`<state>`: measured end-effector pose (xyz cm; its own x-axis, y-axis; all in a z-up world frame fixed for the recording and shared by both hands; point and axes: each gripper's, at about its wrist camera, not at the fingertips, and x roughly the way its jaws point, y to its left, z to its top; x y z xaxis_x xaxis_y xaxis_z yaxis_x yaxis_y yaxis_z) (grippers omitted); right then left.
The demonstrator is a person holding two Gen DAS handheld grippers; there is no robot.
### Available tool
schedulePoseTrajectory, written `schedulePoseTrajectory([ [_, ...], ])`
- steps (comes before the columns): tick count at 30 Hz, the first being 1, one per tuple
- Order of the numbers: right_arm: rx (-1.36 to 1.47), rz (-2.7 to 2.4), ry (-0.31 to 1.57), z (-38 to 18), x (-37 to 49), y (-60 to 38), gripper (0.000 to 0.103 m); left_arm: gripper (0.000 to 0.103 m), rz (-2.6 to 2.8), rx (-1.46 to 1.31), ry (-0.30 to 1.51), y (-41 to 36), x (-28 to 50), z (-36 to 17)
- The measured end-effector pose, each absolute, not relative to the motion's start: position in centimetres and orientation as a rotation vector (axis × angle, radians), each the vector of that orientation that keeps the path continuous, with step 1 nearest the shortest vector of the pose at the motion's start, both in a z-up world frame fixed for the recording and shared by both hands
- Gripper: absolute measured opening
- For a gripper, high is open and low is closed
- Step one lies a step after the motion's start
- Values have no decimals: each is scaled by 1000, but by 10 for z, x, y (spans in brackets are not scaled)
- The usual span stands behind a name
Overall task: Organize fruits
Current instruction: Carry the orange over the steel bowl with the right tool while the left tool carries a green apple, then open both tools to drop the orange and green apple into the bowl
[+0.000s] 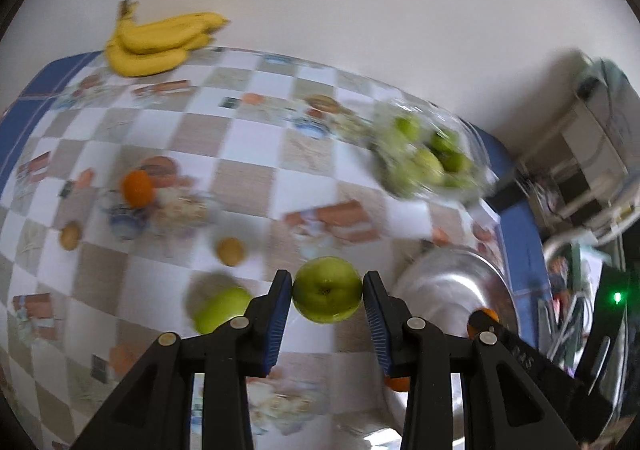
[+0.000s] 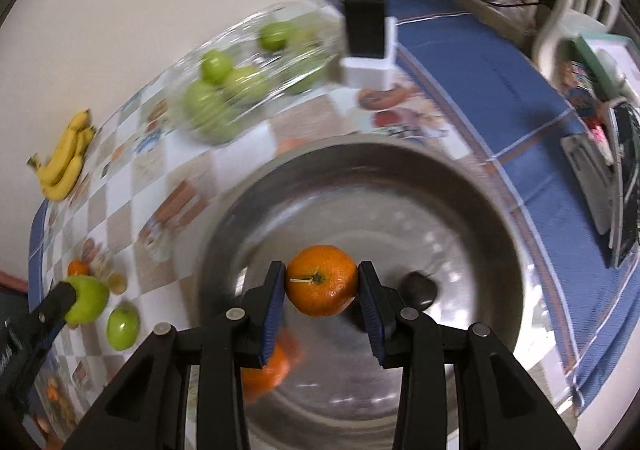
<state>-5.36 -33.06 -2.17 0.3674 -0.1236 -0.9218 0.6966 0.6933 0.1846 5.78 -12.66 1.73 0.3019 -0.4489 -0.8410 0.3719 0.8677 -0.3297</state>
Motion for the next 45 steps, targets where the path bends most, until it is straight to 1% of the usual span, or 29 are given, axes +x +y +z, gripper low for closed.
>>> schedulePoseTrajectory([
  [5,641,-616,1056,-21,-66,-349,38,40,-638,-33,1159,-162,39,12],
  [14,658,-619,1055,-29,-73,-360,38,40,-721,4,1152,-197,26,-3],
  [30,645,-622,1077,-49,-67,-359,39,40,-770,17,1156,-223,21,-28],
  [36,645,-619,1080,-52,-64,-358,39,40,-771,23,1148,-223,21,-29],
  [41,651,-617,1080,-50,-66,-358,39,42,-778,29,1134,-223,21,-23],
  [44,651,-620,1068,-45,-67,-359,42,46,-778,16,1131,-221,22,-19],
  [45,653,-621,1063,-44,-67,-359,46,47,-778,12,1128,-220,23,-17],
])
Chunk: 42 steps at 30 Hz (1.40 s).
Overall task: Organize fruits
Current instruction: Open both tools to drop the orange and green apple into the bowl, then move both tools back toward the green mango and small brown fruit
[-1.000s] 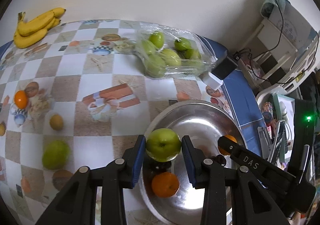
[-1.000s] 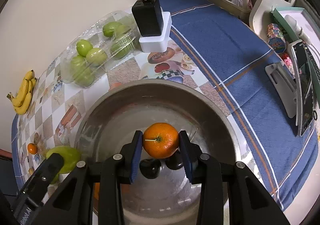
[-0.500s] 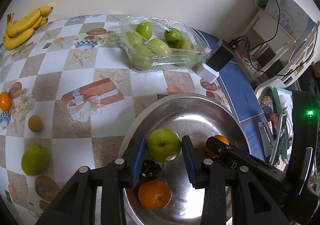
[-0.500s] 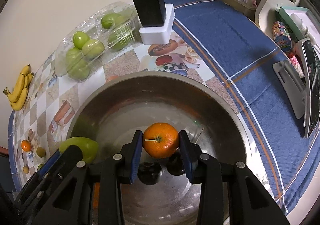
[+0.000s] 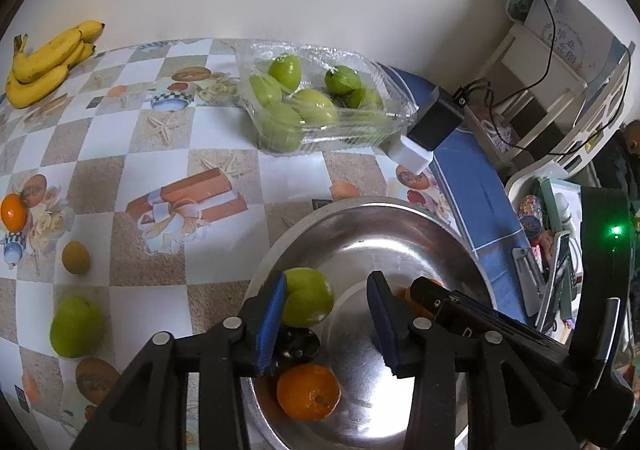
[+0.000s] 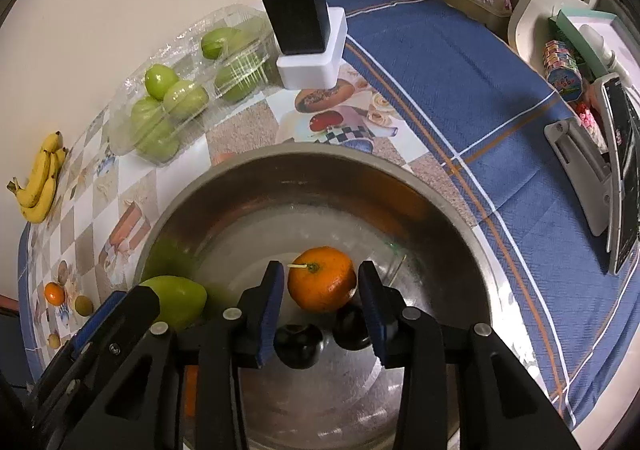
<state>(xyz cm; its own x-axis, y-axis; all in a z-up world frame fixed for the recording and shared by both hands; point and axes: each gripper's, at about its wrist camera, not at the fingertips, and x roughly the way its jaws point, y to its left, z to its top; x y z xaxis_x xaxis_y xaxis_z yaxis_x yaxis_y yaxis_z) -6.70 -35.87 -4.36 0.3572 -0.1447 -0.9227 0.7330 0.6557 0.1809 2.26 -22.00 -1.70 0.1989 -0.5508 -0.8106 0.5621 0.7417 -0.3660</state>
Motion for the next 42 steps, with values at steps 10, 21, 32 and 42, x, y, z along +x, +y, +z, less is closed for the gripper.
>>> schedulePoseTrajectory([
  [10,648,-620,1029,-23,-70,-359,48,51,-766,15,1087,-211,20,10],
  [21,636,-593,1091,-26,-74,-349,48,52,-544,84,1136,-173,34,10],
  [32,616,-567,1130,-30,-72,-340,48,52,-406,70,1200,-133,50,-4],
  [42,582,-519,1132,-30,-65,-331,66,71,-324,1,1237,-99,67,-9],
])
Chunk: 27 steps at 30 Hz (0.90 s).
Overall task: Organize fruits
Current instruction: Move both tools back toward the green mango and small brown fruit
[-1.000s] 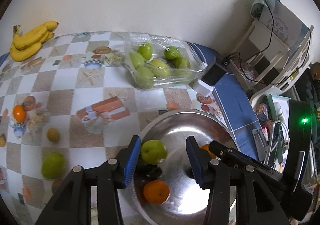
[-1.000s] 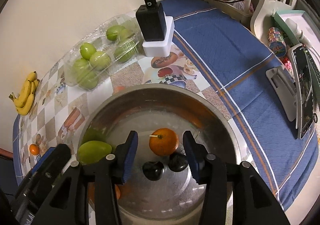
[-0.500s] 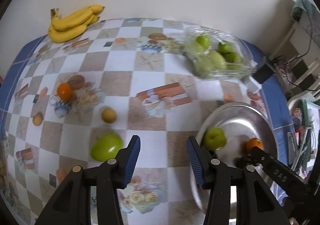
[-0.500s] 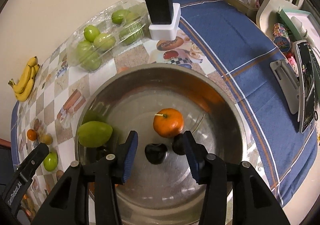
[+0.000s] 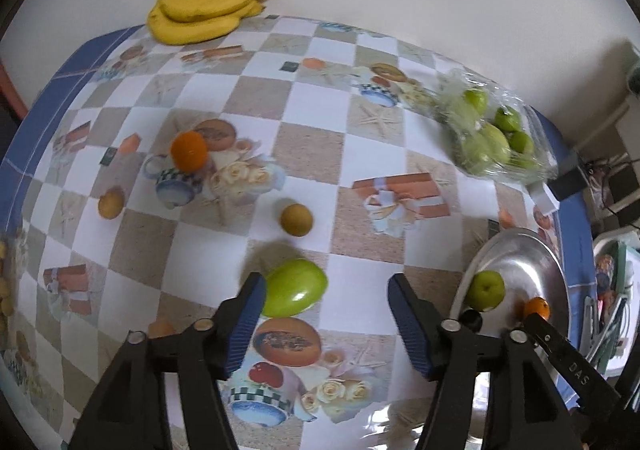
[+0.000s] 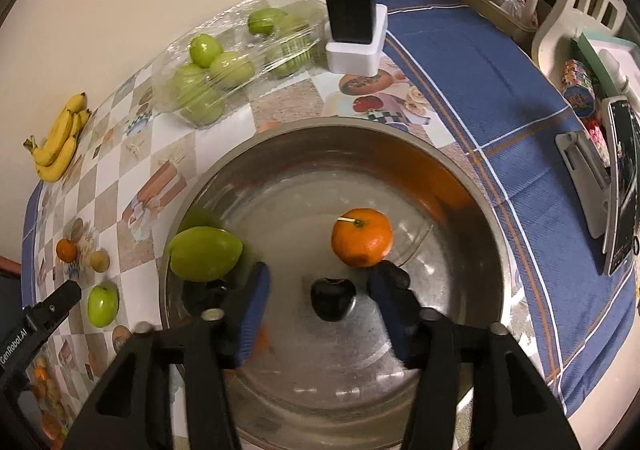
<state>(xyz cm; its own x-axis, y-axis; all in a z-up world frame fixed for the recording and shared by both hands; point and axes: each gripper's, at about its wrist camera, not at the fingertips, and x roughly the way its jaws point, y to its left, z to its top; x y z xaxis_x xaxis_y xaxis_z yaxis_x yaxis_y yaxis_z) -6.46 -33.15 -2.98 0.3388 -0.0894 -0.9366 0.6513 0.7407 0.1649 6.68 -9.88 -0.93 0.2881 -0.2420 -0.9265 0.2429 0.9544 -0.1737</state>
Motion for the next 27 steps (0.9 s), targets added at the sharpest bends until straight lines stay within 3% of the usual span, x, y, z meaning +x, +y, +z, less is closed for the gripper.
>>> schedulePoseTrajectory([
  [2,578,-513,1137,-31,-64,-330,67,81,-307,2,1239,-96,68,-11],
  [7,561,-508,1141,-34,-63,-328,79,92,-282,-6,1249,-92,69,-17],
  [21,550,-505,1144,-35,-63,-326,80,100,-259,-26,1271,-85,73,-25],
  [23,567,-497,1143,-36,-63,-326,83,100,-252,-28,1273,-83,75,-26],
  [24,580,-493,1140,-37,-63,-326,91,100,-250,-29,1273,-82,76,-26],
  [27,593,-487,1132,-36,-62,-327,93,101,-248,-27,1276,-79,78,-28],
])
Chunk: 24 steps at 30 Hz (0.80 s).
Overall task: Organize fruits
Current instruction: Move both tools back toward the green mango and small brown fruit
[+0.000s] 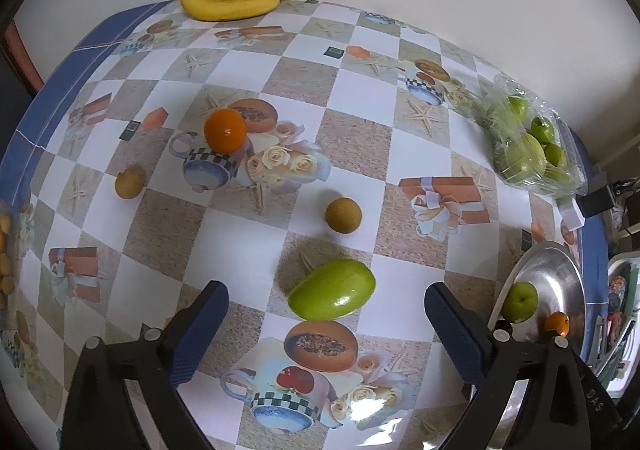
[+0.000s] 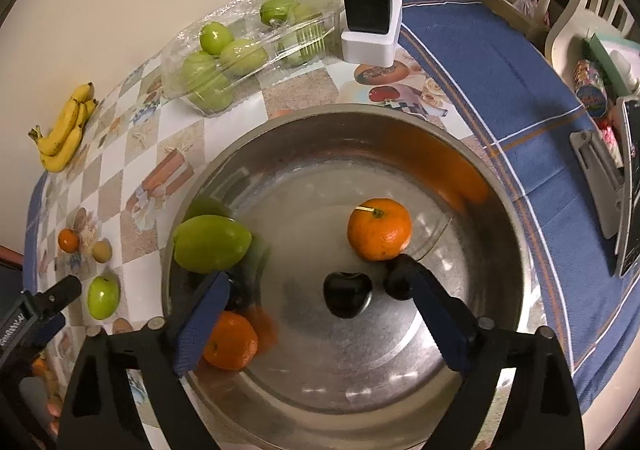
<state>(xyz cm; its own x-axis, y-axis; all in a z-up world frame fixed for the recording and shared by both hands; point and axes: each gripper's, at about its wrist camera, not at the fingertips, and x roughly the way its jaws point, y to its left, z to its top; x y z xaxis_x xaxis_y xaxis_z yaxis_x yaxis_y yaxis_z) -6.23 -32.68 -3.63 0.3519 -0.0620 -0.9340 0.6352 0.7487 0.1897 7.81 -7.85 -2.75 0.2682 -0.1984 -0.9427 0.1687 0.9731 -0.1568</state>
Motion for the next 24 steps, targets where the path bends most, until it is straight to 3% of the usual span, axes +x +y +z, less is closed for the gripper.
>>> schedulePoseTrajectory([
  [3,583,-485,1116,-35,-61,-325,94,103,-240,-16,1265,-76,80,-28],
  [6,564,-476,1110,-34,-59,-322,101,103,-241,-36,1255,-71,83,-26],
  [24,538,-384,1013,-15,-39,-300,101,103,-233,-61,1156,-31,105,-2],
])
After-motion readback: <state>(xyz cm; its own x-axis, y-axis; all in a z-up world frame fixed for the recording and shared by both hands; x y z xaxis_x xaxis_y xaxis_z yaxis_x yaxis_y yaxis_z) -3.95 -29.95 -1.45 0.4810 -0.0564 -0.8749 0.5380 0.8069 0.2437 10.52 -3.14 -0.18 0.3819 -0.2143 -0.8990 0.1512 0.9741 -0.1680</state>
